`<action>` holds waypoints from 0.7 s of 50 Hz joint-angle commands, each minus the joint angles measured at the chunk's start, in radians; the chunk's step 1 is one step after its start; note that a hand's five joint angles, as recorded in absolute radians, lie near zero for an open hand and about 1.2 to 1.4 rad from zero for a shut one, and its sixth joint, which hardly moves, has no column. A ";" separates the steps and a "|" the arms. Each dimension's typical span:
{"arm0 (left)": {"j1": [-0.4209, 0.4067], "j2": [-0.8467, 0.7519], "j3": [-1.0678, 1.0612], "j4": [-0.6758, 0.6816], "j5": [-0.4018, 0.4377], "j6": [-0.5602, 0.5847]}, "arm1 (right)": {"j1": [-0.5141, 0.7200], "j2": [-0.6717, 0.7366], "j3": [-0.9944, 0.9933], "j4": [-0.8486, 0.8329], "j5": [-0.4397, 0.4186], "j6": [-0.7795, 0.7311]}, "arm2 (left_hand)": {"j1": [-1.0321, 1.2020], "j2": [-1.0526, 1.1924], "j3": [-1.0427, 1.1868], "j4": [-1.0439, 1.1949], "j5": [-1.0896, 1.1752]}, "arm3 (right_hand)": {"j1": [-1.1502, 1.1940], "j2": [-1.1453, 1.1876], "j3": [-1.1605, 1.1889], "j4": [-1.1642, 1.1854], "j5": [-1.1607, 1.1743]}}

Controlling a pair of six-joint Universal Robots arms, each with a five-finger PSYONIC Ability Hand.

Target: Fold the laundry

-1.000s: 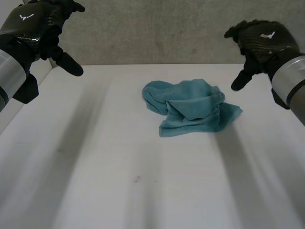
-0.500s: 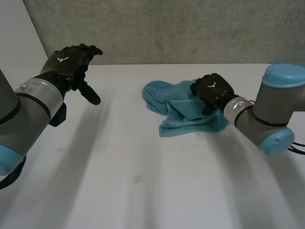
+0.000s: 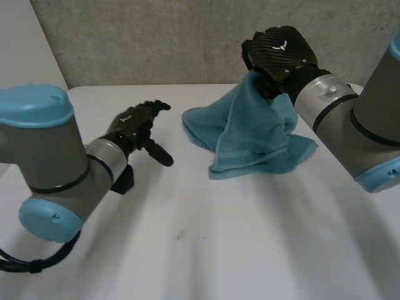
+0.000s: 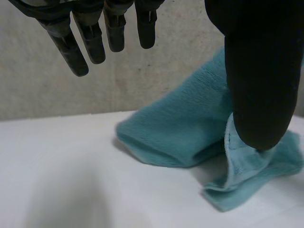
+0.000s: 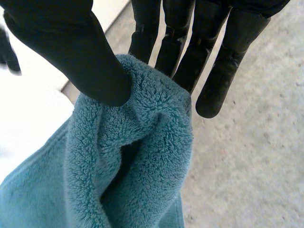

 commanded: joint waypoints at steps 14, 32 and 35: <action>-0.082 -0.113 0.038 0.002 0.056 -0.219 | 0.198 -0.145 0.047 0.040 0.137 0.030 | 0.158 0.163 0.149 0.162 0.159 | 0.417 0.219 0.220 0.208 0.253; -0.160 -0.099 -0.008 -0.011 0.065 -0.273 | 0.230 -0.137 0.037 0.034 0.153 0.056 | 0.293 0.298 0.284 0.297 0.294 | 0.417 0.219 0.220 0.208 0.253; -0.162 -0.076 -0.037 -0.009 0.044 -0.272 | 0.230 -0.132 0.033 0.033 0.154 0.050 | 0.287 0.292 0.279 0.291 0.288 | 0.417 0.219 0.220 0.208 0.253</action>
